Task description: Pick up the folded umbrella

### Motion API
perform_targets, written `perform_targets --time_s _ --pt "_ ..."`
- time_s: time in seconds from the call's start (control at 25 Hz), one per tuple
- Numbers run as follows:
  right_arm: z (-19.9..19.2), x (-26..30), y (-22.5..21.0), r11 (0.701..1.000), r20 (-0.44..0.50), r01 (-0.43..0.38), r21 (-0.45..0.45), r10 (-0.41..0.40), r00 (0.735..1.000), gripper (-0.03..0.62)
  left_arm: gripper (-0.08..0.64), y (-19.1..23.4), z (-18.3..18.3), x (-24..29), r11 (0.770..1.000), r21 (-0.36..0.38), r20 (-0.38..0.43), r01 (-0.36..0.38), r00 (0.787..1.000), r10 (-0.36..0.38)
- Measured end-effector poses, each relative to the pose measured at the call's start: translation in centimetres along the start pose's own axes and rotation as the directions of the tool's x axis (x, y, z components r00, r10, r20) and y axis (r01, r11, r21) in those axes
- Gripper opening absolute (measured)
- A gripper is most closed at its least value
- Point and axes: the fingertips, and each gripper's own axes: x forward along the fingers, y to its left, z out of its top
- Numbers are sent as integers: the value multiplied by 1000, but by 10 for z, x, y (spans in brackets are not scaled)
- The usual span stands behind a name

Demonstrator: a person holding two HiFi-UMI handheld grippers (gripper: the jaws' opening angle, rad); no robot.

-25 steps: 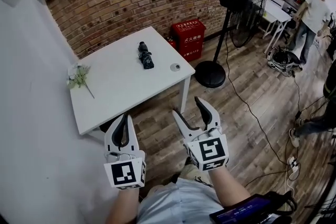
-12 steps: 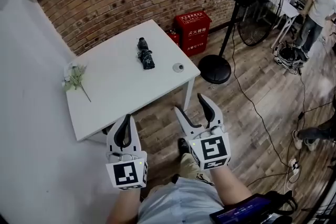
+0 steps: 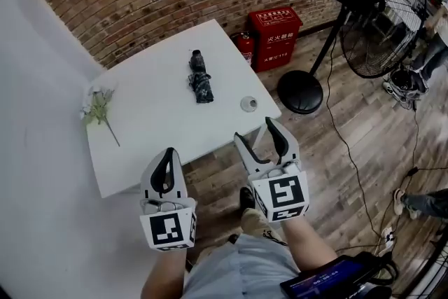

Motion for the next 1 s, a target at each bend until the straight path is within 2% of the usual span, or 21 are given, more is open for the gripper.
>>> perform_targets --time_s 0.44,0.68,1.0 --pt "16 77 -39 997 12 -69 18 69 998 295 6 14 16 72 997 18 -10 -72 997 73" --pt "34 104 -45 995 51 -104 5 104 993 295 6 22 31 86 992 28 27 -120 993 119" --pt "60 133 -33 990 87 -139 -20 140 986 295 6 49 48 90 984 34 66 -173 983 170"
